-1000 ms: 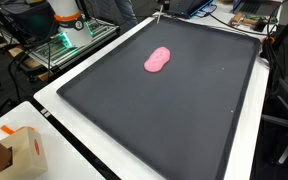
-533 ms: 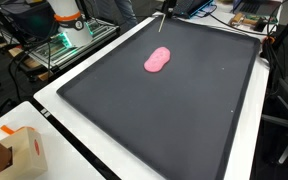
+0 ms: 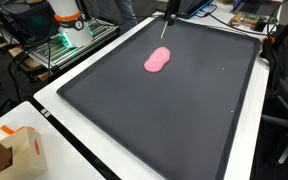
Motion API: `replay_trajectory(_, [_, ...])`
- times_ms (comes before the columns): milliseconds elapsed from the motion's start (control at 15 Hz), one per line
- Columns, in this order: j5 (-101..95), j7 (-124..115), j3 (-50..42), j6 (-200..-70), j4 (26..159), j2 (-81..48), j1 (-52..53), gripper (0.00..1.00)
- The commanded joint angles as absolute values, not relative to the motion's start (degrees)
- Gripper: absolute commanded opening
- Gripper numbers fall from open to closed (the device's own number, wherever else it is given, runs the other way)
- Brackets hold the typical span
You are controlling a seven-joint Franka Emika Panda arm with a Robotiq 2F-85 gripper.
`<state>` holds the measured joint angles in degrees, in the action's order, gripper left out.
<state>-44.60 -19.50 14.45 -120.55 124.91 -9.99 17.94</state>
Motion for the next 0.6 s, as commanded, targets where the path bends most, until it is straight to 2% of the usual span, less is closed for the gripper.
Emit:
replay_trajectory(0, [-50.05, -24.9, 14.61, -115.68, 122.22, -14.28, 20.95, 0.06])
replay_trajectory(533, [-55.0, -31.17, 14.58, -108.75, 118.32, -20.81, 24.99, 0.06])
